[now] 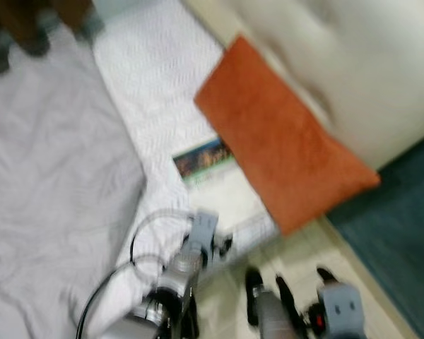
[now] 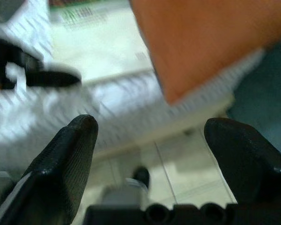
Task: Clean up the room
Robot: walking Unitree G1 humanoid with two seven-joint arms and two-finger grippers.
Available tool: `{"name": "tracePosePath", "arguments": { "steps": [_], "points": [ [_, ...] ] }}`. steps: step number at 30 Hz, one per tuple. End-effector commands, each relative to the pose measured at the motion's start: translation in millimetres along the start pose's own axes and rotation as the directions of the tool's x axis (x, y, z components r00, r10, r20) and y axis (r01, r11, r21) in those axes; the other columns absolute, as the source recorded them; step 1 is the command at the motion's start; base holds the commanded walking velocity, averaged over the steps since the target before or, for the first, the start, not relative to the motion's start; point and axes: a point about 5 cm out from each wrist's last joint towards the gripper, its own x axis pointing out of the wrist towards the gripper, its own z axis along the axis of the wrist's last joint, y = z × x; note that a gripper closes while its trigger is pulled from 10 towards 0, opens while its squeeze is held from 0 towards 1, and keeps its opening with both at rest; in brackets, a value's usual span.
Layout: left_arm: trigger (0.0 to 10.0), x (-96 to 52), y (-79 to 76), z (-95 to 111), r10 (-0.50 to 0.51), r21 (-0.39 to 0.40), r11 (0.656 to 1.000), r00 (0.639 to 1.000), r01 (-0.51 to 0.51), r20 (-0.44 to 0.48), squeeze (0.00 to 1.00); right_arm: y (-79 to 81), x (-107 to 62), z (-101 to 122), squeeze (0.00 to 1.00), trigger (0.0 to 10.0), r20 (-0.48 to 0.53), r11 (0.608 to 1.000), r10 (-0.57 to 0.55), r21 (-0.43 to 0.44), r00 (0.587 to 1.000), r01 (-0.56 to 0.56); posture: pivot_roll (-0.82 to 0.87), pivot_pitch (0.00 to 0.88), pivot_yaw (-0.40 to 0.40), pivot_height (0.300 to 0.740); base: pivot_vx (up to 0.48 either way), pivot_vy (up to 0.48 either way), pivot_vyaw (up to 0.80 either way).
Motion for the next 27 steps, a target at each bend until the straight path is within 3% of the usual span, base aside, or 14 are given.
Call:
{"name": "tracePosePath", "arguments": {
  "steps": [1,4,9,15,20,24,27],
  "points": [
    [10.0,3.1,-19.2,6.7,-0.016,0.006,1.0,1.0,0.016,0.018,0.0,6.2,-15.3,0.1,0.0,10.0,-0.033,1.0,0.01,0.0,0.999,-0.01,-0.4,0.643,0.05,0.74,0.0,0.0,0.0],
    [10.0,4.8,-9.8,14.3,0.036,-0.016,0.999,0.999,-0.036,0.035,0.0,11.4,-42.2,-0.5,0.0,10.0,-0.096,1.0,0.001,0.007,0.995,0.0,-0.43,0.68,0.041,0.74,0.0,0.0,0.0],
    [10.0,6.2,4.2,29.1,0.105,0.013,0.994,0.991,-0.107,0.088,0.0,18.6,-56.8,-2.8,0.0,10.0,-0.137,1.0,0.015,-0.001,0.991,-0.015,-0.43,0.671,0.044,0.74,0.0,0.0,0.0],
    [10.0,5.2,15.4,26.0,0.142,0.053,0.988,0.988,-0.146,0.062,0.0,15.1,-63.9,0.8,0.0,10.0,-0.149,1.0,0.006,-0.009,0.989,-0.008,-0.46,0.669,0.027,0.74,0.0,0.0,0.0],
    [10.0,2.3,22.3,7.2,0.169,0.004,0.986,0.985,-0.169,-0.043,0.0,15.9,-71.4,1.9,0.0,10.0,-0.164,1.0,0.016,-0.02,0.986,-0.019,-0.48,0.68,0.012,0.74,0.0,0.0,0.0],
    [10.0,0.8,23.6,0.1,0.168,0.012,0.986,0.983,-0.168,-0.07,0.0,18.3,-72.4,3.8,0.0,10.0,-0.15,0.999,0.034,-0.027,0.988,-0.039,-0.49,0.68,0.01,0.74,0.0,0.0,0.0],
    [10.0,-0.1,28.4,-1.8,0.173,-0.01,0.985,0.981,-0.174,-0.084,0.0,20.1,-70.9,6.9,0.0,10.0,-0.106,0.994,0.053,-0.086,0.993,-0.062,-0.49,0.675,0.003,0.74,0.0,0.0,0.0]
  ]
}}
